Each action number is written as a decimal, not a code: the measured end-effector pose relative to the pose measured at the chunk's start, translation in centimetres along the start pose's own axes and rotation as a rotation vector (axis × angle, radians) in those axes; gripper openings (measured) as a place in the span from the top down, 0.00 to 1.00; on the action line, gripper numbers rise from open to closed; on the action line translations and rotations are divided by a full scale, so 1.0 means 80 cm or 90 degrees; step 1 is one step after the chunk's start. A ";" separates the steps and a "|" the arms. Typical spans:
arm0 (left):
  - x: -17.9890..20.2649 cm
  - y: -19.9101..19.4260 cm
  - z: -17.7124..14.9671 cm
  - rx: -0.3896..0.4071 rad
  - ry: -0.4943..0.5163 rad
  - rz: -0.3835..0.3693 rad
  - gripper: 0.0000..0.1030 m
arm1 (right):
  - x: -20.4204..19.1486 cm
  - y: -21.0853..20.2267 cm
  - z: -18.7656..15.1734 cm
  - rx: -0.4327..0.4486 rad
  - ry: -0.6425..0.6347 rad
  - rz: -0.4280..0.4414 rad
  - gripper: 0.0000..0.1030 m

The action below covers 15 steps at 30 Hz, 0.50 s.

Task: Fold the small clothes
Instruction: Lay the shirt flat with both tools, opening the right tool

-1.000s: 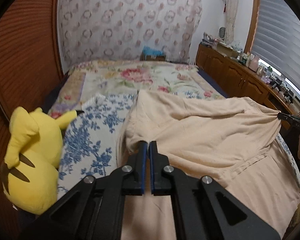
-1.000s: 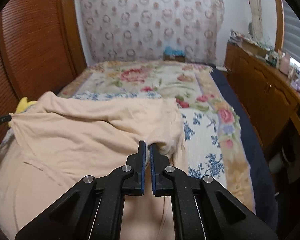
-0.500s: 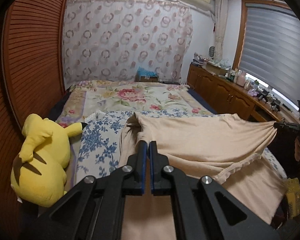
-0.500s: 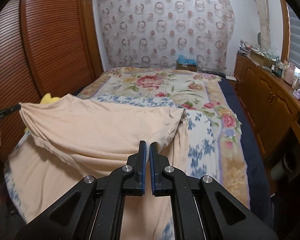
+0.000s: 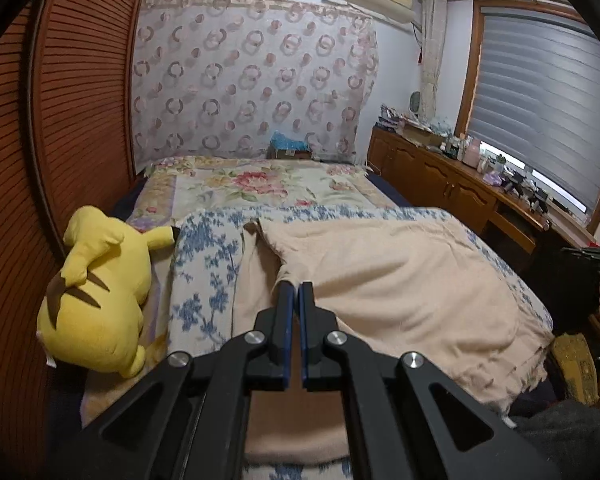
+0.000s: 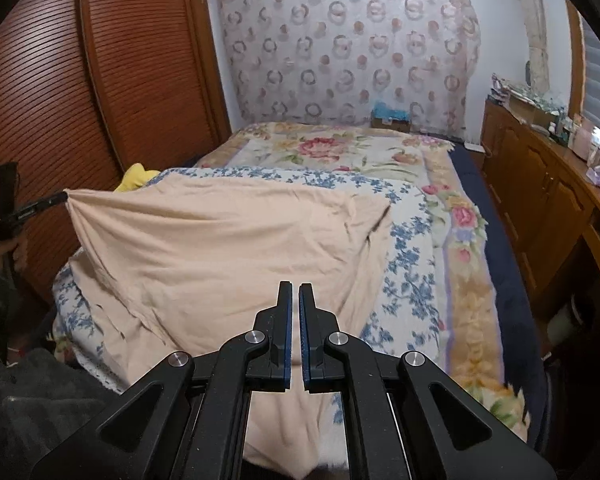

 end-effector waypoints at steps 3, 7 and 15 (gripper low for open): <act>0.004 0.010 -0.018 -0.029 0.007 0.009 1.00 | 0.002 0.010 -0.014 -0.012 0.011 0.000 0.99; 0.006 0.029 -0.035 -0.057 0.008 0.019 1.00 | -0.002 0.040 -0.026 -0.026 0.021 0.003 0.99; 0.010 0.044 -0.054 -0.077 0.015 0.027 1.00 | -0.019 0.110 -0.077 -0.100 0.051 0.012 0.76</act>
Point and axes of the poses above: each gripper's, at about its wrist camera, not at the fingertips, and y roughly the way its jaws point, x to its right, z to its top, the point moved 5 cm from there along y, roughly the way its jaws point, and after that the axes turned 5 degrees about z, right-handed, at the moved point
